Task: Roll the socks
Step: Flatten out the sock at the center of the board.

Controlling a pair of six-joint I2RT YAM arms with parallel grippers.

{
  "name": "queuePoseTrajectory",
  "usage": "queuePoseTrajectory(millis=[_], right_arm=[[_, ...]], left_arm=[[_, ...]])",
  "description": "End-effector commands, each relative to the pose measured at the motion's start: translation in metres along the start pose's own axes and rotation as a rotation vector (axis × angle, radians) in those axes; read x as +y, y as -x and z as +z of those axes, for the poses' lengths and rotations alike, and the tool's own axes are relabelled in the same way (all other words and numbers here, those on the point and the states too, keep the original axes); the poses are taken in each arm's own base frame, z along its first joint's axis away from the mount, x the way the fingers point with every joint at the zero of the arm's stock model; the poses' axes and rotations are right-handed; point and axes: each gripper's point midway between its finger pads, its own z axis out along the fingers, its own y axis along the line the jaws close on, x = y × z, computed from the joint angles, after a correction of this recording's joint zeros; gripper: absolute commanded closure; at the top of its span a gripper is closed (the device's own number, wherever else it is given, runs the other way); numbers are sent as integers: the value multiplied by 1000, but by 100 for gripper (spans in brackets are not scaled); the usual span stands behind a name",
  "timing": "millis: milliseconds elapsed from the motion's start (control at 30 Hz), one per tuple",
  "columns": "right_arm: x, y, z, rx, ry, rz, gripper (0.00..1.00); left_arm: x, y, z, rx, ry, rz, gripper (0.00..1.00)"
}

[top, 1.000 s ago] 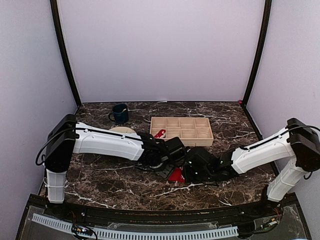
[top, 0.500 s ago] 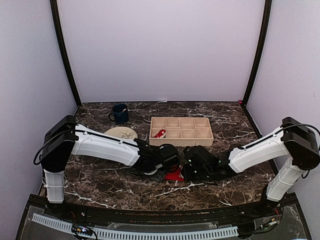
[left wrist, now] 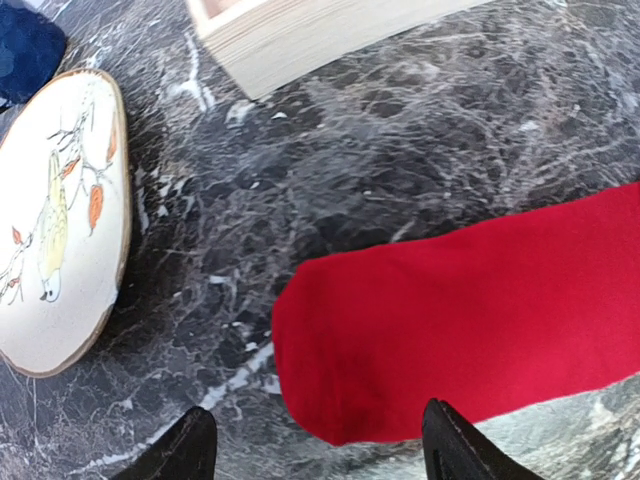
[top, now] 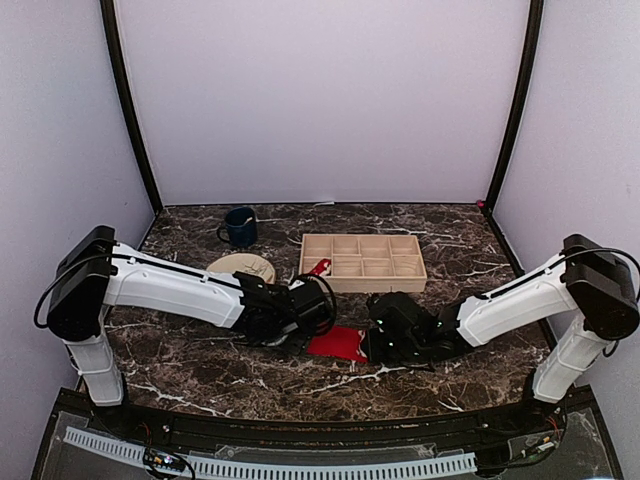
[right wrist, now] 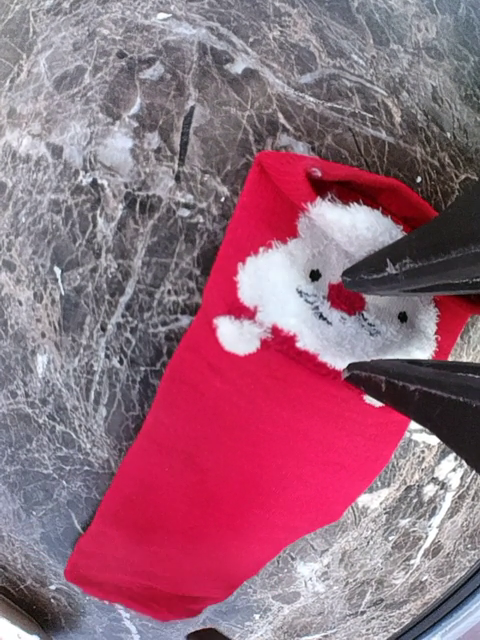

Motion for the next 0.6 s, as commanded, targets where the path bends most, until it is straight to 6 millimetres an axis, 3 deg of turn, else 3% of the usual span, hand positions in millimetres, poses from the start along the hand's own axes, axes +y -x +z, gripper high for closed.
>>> queuePoseTrajectory(millis=[0,133,300,467,533,567], right_arm=[[-5,-6,3,22,-4,18,78],[3,0,-5,3,17,2,78],[16,23,-24,-56,40,-23,77],[19,41,-34,-94,13,-62,76],[19,48,-36,-108,8,-80,76],[19,51,-36,-113,6,-84,76]], left_arm=[[19,3,-6,-27,24,-63,28],[25,3,-11,-40,8,-88,27],[0,26,-28,-137,-172,-91,27],[-18,28,-24,-101,-228,-65,32],[-24,27,-23,-86,-253,-71,40],[-28,27,-24,-83,-278,-75,53]])
